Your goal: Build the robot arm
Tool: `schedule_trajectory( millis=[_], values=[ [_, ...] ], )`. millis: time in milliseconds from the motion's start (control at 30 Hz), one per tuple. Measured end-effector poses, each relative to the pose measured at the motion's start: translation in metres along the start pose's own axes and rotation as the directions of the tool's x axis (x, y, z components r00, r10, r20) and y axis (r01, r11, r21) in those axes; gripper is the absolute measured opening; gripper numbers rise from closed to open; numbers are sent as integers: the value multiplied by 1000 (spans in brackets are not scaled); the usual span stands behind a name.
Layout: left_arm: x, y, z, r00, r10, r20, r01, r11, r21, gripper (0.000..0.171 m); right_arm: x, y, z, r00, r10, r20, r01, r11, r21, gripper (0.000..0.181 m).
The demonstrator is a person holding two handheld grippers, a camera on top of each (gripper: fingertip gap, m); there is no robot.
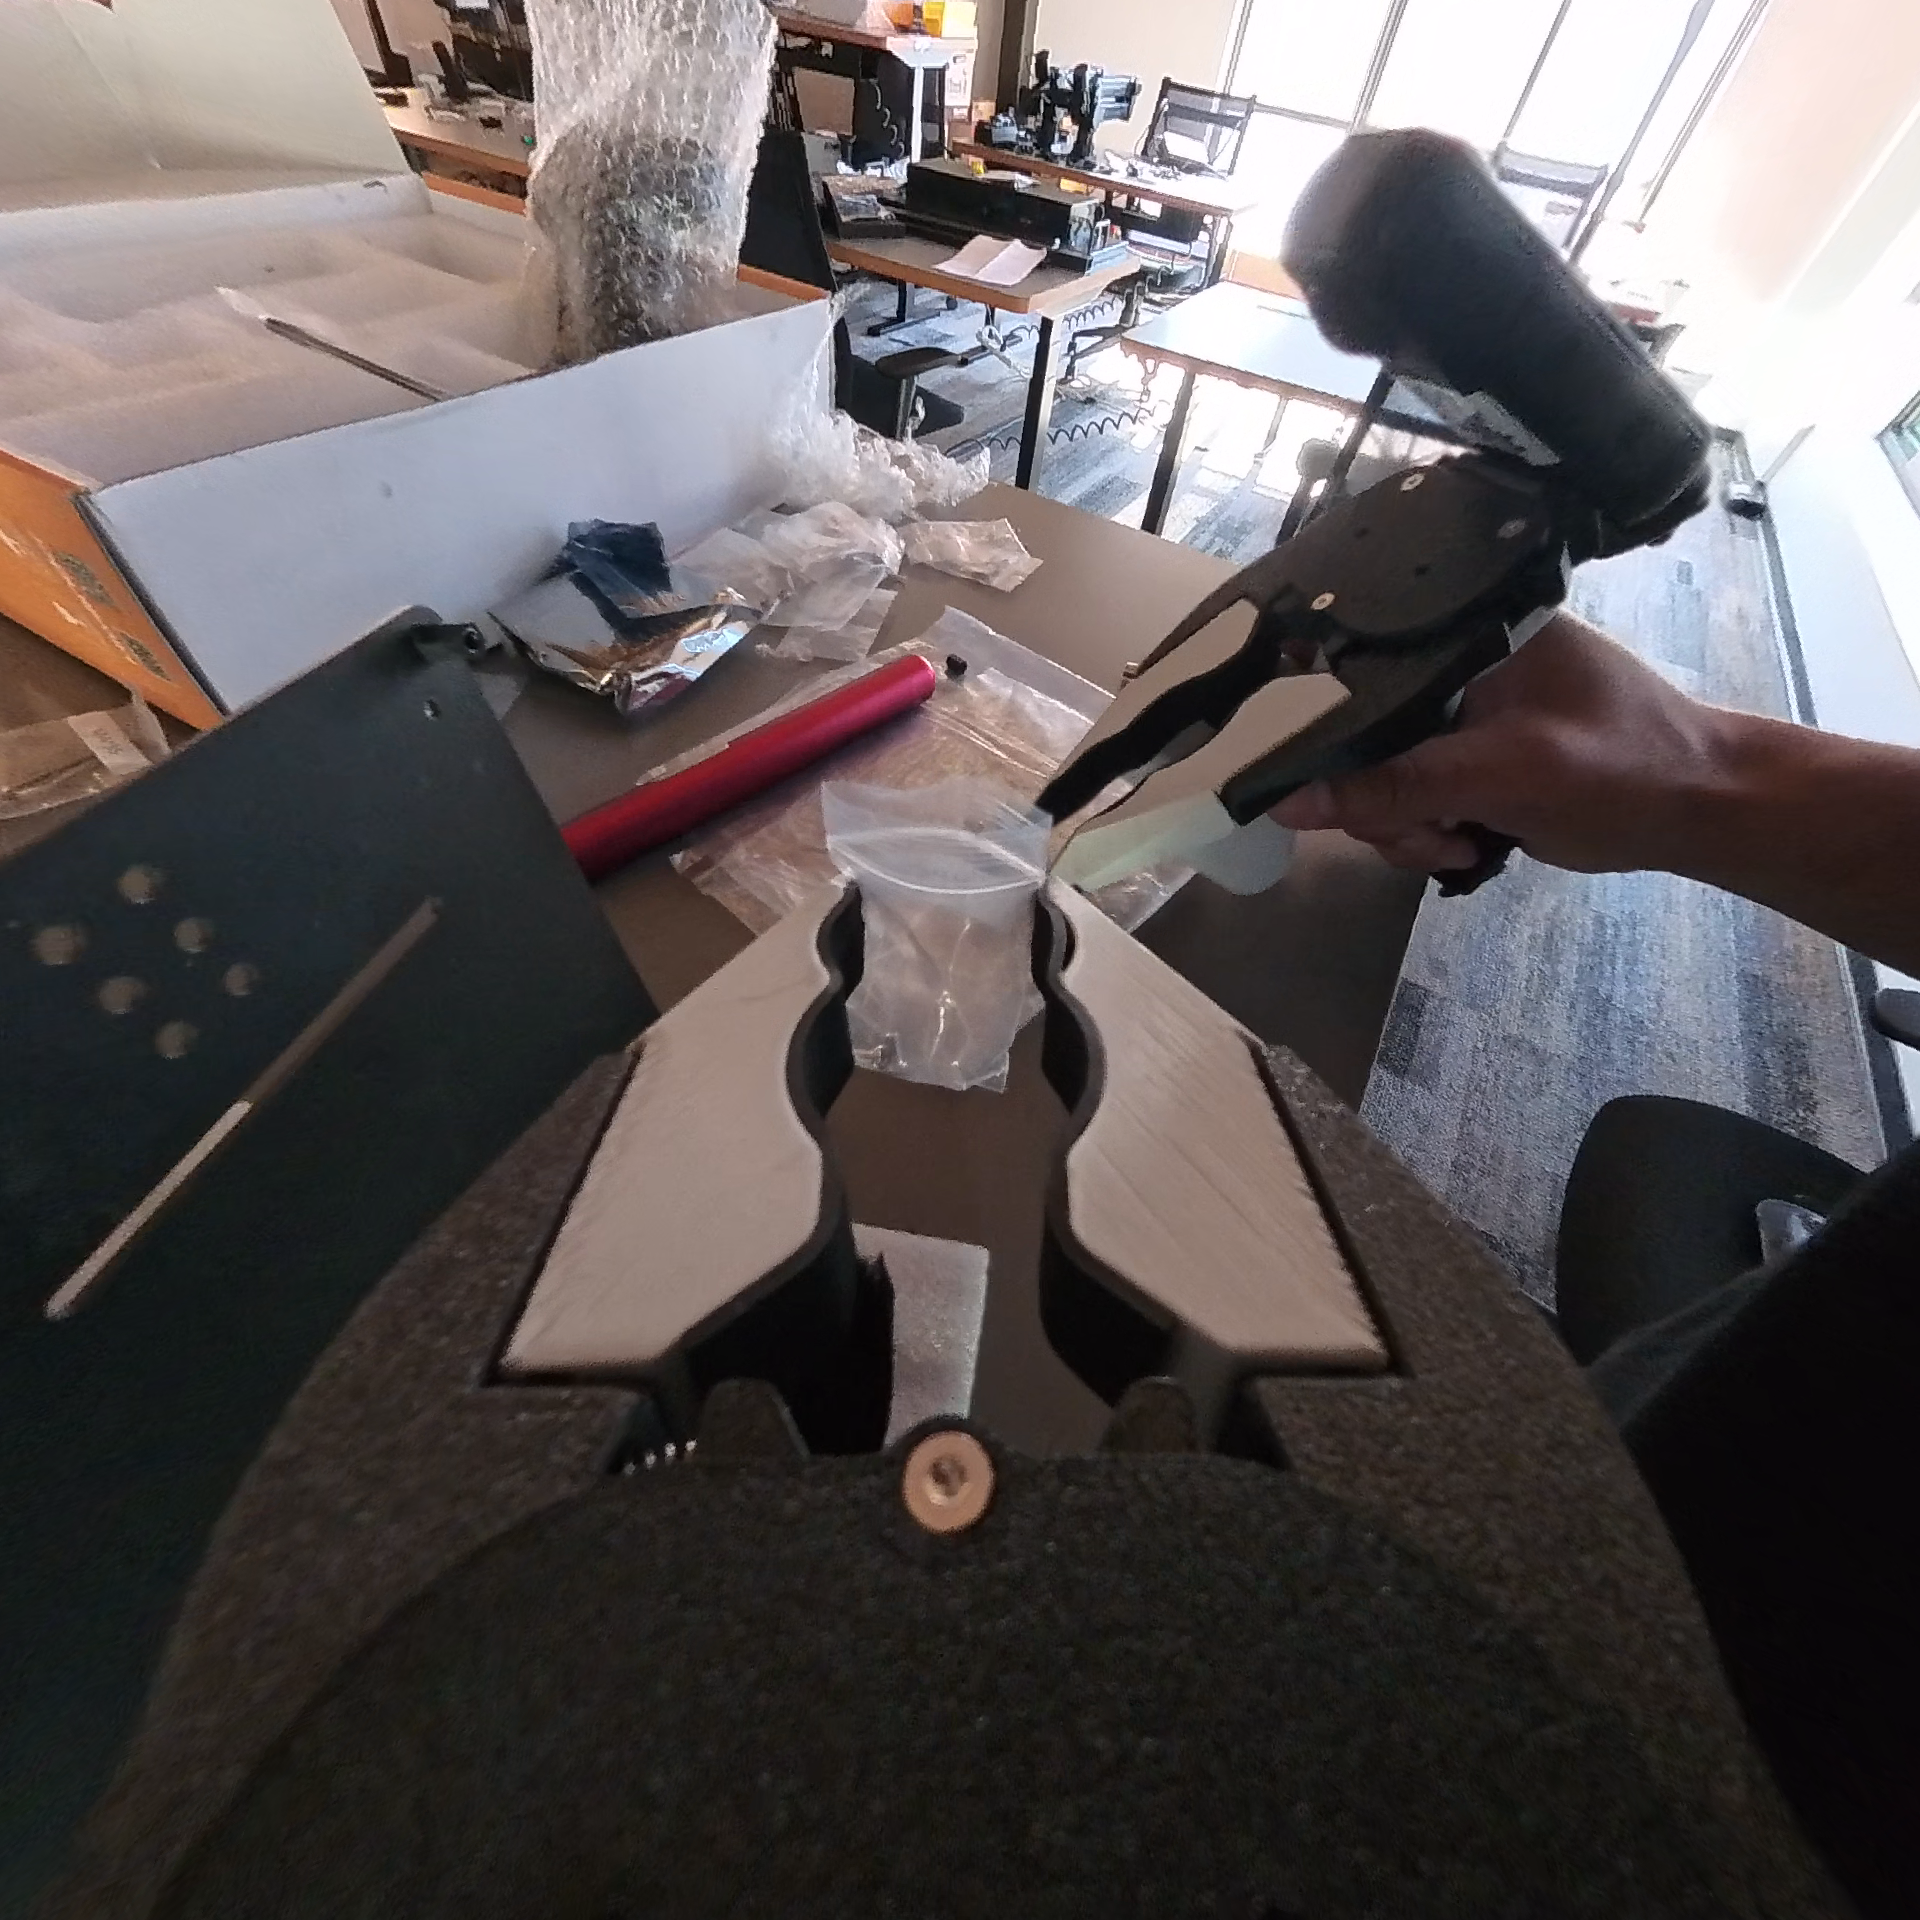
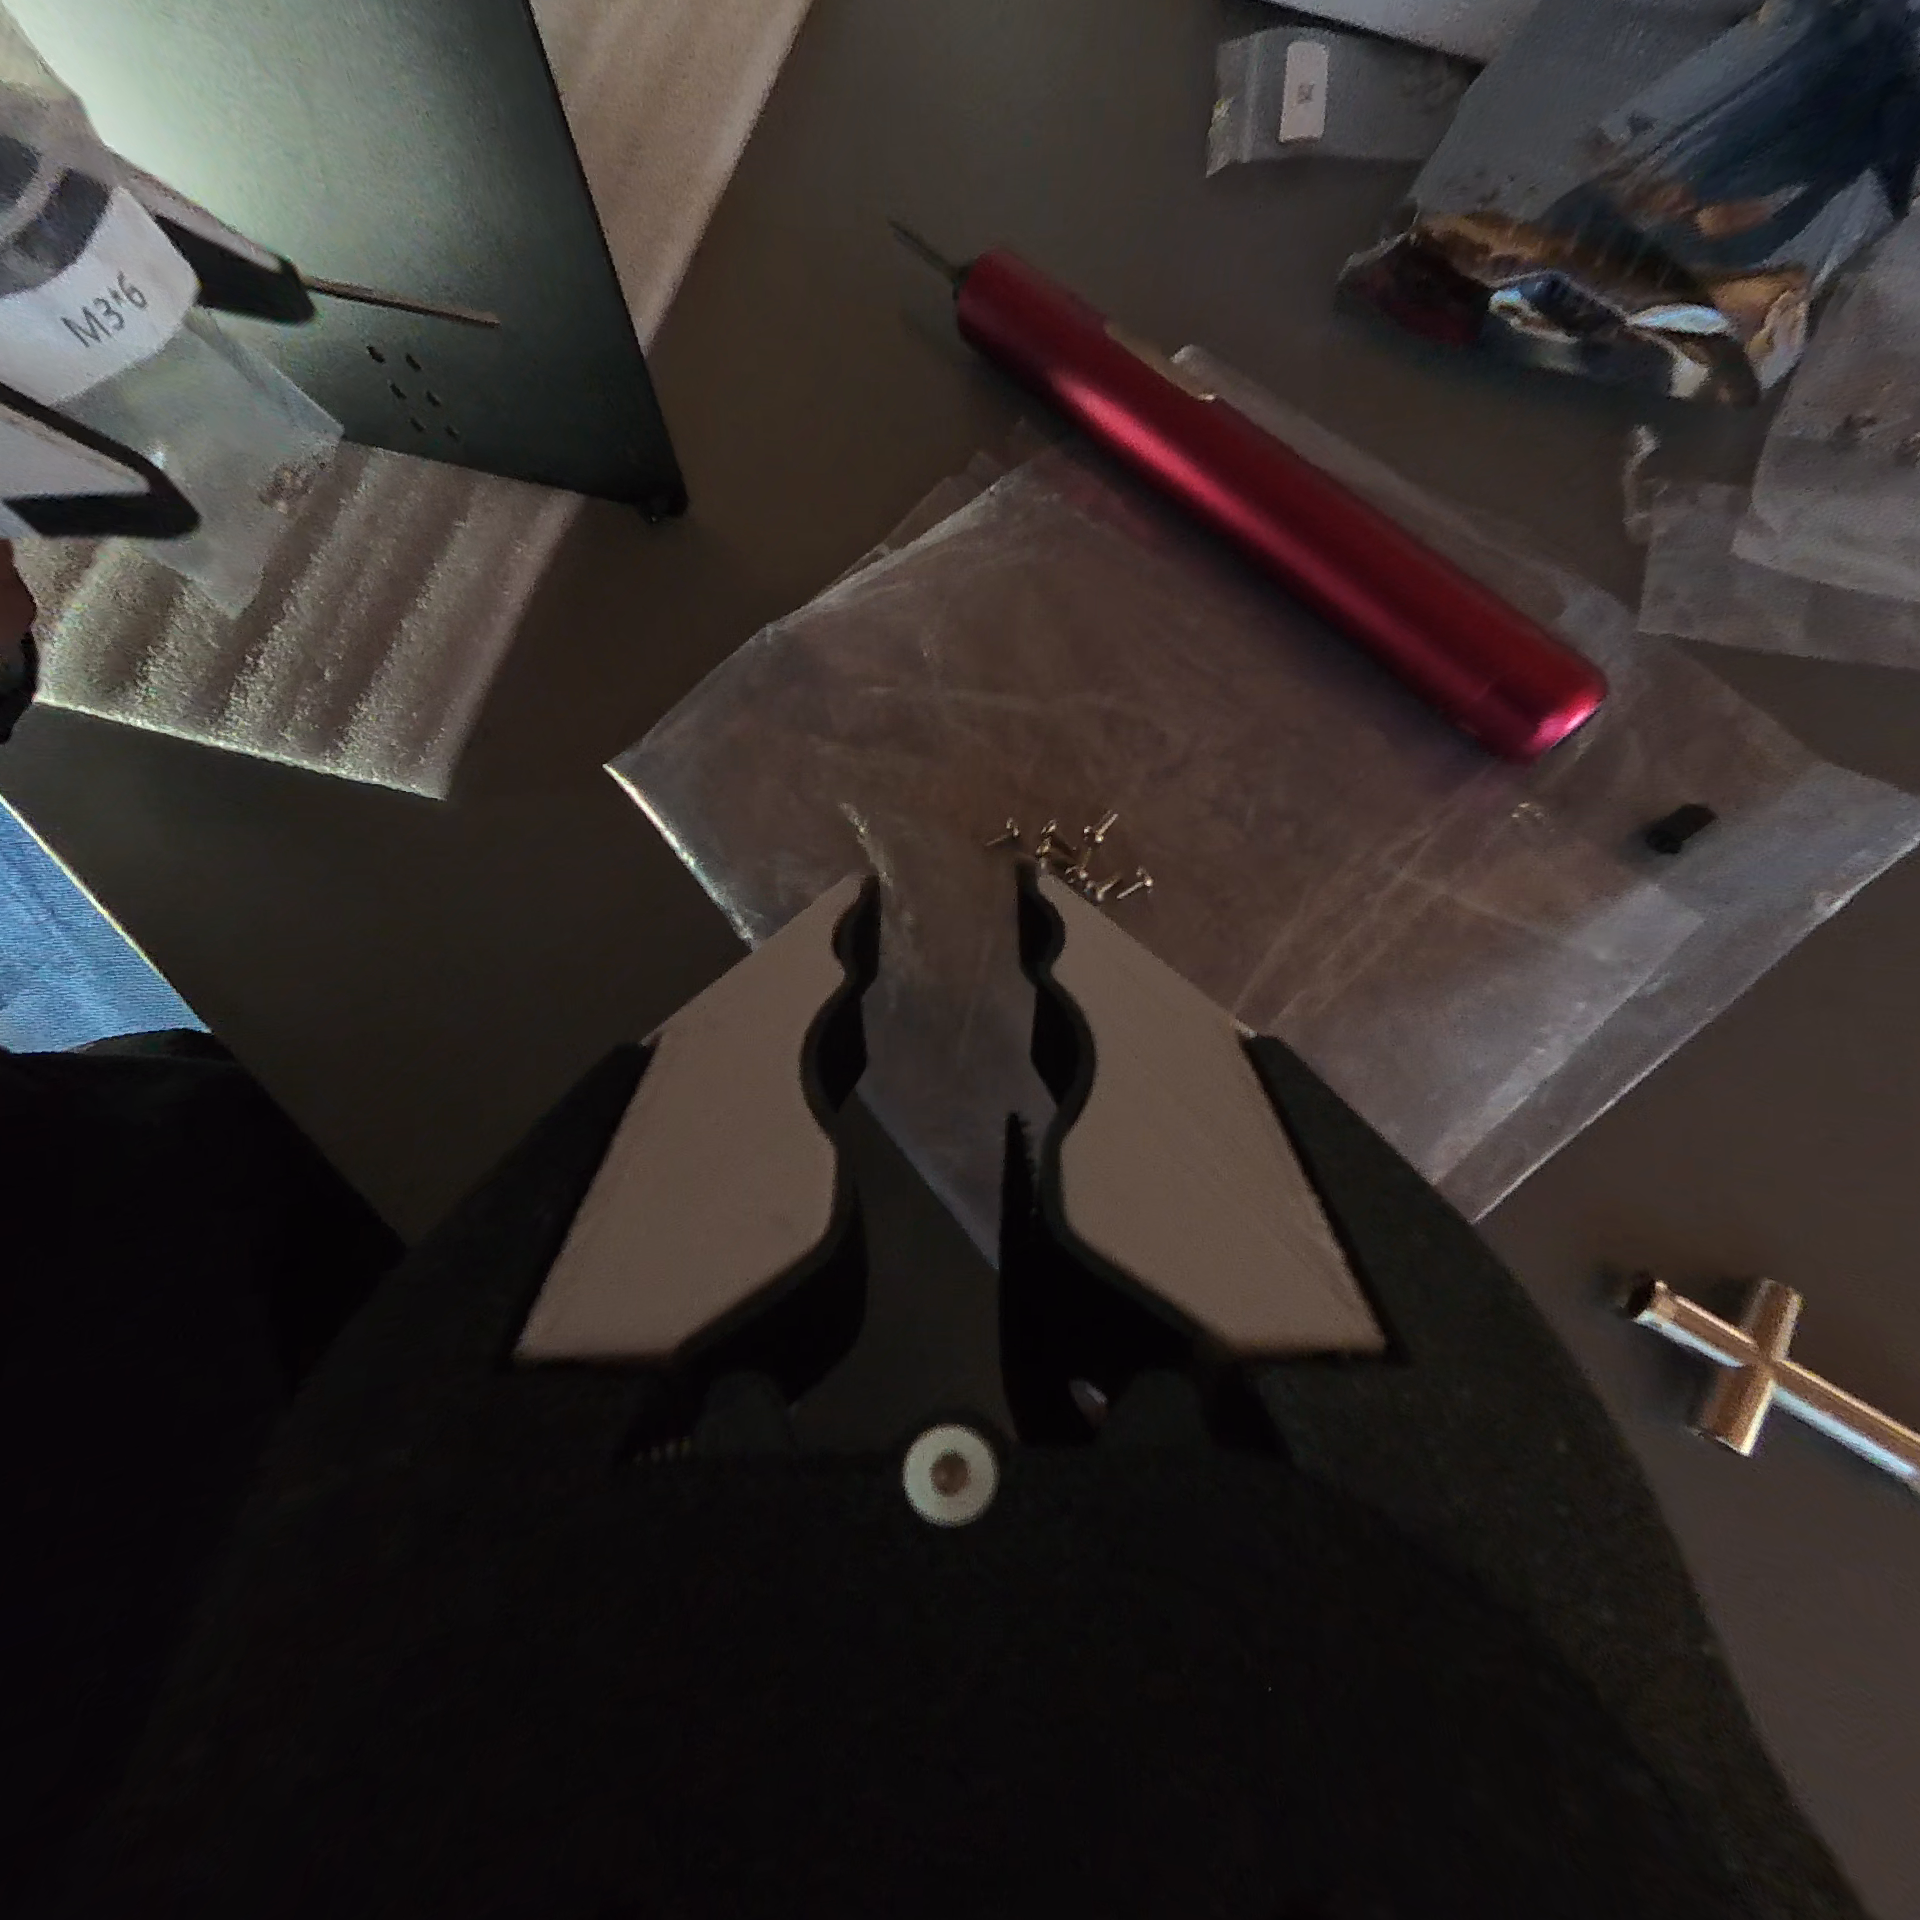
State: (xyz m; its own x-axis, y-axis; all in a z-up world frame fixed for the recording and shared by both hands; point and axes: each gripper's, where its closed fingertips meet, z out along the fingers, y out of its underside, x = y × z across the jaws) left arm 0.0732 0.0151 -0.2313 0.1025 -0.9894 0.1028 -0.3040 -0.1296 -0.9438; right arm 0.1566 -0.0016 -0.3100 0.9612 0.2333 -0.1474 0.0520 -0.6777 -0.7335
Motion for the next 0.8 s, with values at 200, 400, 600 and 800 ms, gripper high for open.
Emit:
schedule_trajectory(
  millis=[200, 400, 600, 800],
  values=[
    [0, 0, 1, 1000, 0, 0, 0, 1000, -4, 31, 3, -10, 2, 1000, 9, 13, -10, 1000, 18, 26],
    [-1, -2, 0, 1000, 5, 7, -5, 1000, 0, 31, 6, -15, 3, 1000, 7, 9, -7, 1000, 19, 24],
    [-4, -3, -2, 1000, 9, 15, -9, 1000, 5, 31, 6, -11, 8, 1000, 8, 16, -8, 1000, -15, 23],
    [-5, -2, -4, 999, 18, 27, -18, 1000, 3, 31, 15, -20, 0, 1000, 20, -10, -20, 1000, 16, 22]
  ],
)
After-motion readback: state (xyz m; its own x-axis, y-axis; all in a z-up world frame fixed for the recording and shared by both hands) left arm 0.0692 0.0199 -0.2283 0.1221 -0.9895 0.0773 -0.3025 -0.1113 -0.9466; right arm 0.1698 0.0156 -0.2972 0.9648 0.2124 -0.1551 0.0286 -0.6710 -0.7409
